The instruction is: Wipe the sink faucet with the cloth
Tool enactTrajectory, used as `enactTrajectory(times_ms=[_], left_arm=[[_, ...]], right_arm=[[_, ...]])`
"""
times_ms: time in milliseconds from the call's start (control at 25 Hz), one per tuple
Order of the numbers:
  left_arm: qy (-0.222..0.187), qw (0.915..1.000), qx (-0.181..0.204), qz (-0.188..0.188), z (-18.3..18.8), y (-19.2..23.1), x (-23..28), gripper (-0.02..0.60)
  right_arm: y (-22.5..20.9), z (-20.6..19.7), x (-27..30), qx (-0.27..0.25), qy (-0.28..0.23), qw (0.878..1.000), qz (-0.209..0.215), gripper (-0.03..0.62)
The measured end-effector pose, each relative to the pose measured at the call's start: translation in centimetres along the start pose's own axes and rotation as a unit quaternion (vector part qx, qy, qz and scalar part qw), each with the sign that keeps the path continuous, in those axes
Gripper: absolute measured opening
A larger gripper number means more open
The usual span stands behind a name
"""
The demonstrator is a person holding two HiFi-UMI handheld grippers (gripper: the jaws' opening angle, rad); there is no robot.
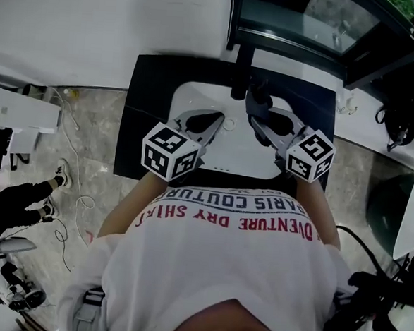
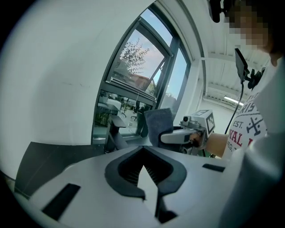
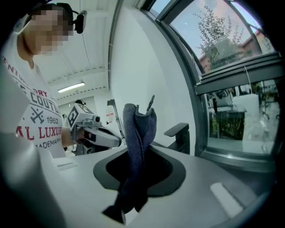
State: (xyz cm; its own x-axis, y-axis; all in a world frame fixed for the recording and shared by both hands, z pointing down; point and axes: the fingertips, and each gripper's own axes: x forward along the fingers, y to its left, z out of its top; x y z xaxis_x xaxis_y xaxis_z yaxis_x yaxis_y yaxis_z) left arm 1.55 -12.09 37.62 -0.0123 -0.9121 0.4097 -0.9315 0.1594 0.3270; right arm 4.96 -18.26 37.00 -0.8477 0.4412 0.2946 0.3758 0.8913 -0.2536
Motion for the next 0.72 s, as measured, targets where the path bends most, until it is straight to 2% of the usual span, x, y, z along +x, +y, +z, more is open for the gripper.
enactTrajectory(times_ms=[120,200,280,440,560,720], left_arm=[[-0.001,1.0,-0.003,0.0,-0.3,0.5,-0.7,0.002],[-0.001,1.0,-0.006,0.005,-0.4,1.0,-1.3,0.002],[-0.002,0.9999,-0.007,0.012,-0.3,1.6,-1.9,0.002],[-0.006,0.9995,-0.015,0.026,-0.5,2.5,-2.8,0.002],[-0.007,0.9991,-0.023,0.035,-0.8,3.1,-3.3,0.002],[-0.005,0.9987,-0.031,0.04,-1.3,3.8,-3.2,0.002]], right_arm=[[-2.0,2.5,0.5,-0.066,0.007,0.997,-0.039,0.067],[-3.4,5.0,1.4,-0.12,0.009,0.991,-0.065,0.067],[-4.8,7.2,2.5,-0.17,0.014,0.981,-0.091,0.067],[-7.7,9.5,5.3,-0.262,0.051,0.954,-0.134,0.067],[-9.7,9.9,7.4,-0.28,0.079,0.946,-0.143,0.067],[-12.6,8.8,9.7,-0.276,0.117,0.941,-0.159,0.067]])
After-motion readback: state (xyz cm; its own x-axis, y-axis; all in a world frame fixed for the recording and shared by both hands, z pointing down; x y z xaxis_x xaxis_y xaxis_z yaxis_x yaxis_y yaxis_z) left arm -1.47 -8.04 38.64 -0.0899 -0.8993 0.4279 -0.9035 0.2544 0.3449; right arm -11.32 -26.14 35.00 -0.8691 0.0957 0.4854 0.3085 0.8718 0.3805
